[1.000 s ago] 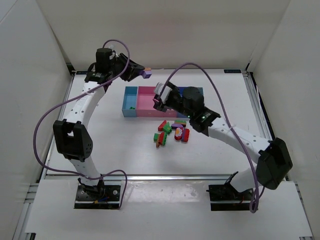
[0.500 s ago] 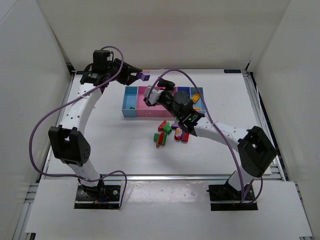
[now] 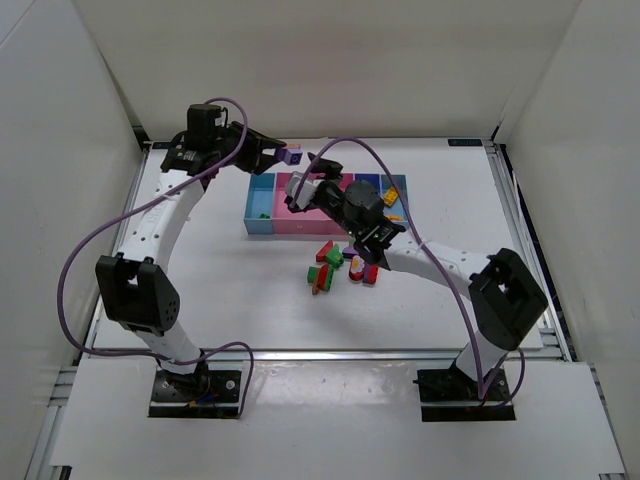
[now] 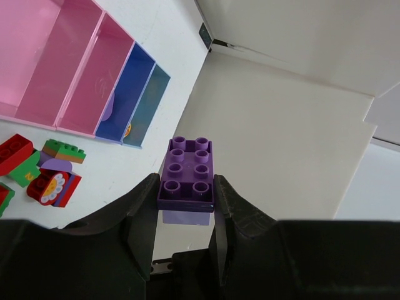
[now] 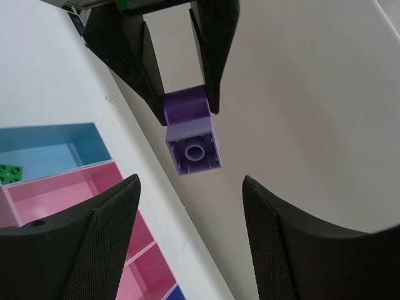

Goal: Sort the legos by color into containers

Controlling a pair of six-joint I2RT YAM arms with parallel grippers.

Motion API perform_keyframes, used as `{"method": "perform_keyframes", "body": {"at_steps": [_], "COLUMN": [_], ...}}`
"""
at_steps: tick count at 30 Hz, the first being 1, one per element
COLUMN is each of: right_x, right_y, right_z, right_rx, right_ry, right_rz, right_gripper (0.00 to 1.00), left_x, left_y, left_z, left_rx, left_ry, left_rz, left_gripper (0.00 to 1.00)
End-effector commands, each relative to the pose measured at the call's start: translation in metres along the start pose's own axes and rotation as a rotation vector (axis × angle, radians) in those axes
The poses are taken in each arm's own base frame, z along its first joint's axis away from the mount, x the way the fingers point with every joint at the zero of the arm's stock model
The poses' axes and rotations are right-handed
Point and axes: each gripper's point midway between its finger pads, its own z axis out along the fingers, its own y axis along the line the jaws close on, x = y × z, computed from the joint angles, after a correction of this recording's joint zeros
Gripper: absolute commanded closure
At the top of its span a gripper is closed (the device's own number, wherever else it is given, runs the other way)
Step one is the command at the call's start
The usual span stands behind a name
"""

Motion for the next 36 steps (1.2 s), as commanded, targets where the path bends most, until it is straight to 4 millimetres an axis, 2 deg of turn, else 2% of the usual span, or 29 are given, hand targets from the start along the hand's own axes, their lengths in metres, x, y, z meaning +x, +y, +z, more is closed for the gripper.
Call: {"method": "perform_keyframes", "body": {"at_steps": [1,6,16,18,21,22,23,29,31,36], "right_x": [-0.024,-0.02,-0.015,-0.015,-0.014,-0.014,-0.012,-0.009,-0.008,-0.006], "right_y": [-0.027,-0.032,-0.037,-0.039,-0.038,-0.038,-0.037,-0.036,-0.034,-0.034], "right_z": [0.011,0.016,0.019,0.018,0.017,0.017,0.017,0.018,0.019,0.018], "right_rx": [0.075,0.097,0.117,0.123,0.117,0.118,0.112,0.11,0.106,0.099], "right_ry": [-0.09,-0.07,-0.04,-0.035,-0.03,-0.029,-0.024,-0.016,-0.016,-0.013], "right_rz": [-0.058,-0.089,-0.131,-0.132,-0.133,-0.133,-0.134,-0.132,-0.134,-0.139], "right_gripper": [0.3,0.29,0.29,0.32,0.46,0.55,0.57,0.53,0.56,0.8], "left_x": [0.011,0.019,0.019,0.02,0.022,0.022,0.022,0.025,0.025,0.026], "left_y": [-0.02,-0.024,-0.019,-0.021,-0.021,-0.021,-0.022,-0.023,-0.023,-0.024], "left_z": [-0.016,-0.015,-0.012,-0.012,-0.009,-0.008,-0.009,-0.008,-0.008,-0.008], "left_rx": [0.059,0.064,0.051,0.055,0.053,0.052,0.055,0.057,0.057,0.059], "left_ry": [0.015,0.036,0.047,0.051,0.059,0.06,0.061,0.073,0.074,0.075], "left_rz": [0.022,0.034,0.025,0.028,0.029,0.029,0.03,0.037,0.039,0.043], "left_gripper": [0.9,0.9,0.9,0.9,0.9,0.9,0.9,0.9,0.9,0.9]}}
